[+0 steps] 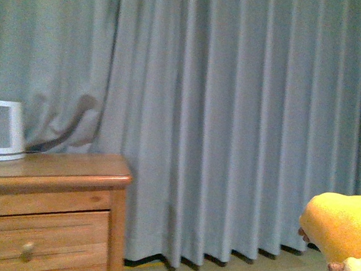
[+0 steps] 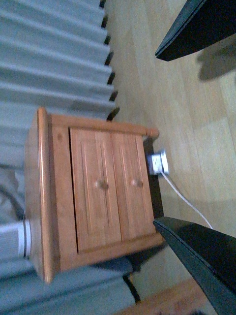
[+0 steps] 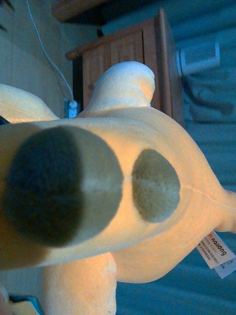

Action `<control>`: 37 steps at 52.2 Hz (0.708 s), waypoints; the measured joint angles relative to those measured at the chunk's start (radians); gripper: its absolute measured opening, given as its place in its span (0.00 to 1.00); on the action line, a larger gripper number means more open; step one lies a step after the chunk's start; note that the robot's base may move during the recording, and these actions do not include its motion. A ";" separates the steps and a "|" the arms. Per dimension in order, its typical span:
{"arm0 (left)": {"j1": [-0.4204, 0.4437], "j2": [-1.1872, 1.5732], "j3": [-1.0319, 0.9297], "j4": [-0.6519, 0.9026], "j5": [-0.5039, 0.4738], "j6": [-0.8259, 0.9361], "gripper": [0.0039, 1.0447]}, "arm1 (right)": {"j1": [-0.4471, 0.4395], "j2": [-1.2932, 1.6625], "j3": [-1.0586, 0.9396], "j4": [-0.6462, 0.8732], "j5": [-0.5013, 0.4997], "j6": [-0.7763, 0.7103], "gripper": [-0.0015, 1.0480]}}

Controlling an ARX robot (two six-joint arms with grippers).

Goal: Put away toys

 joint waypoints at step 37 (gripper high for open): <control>0.000 0.000 0.000 0.000 -0.004 0.000 0.94 | -0.001 0.000 0.000 0.000 0.000 -0.001 0.08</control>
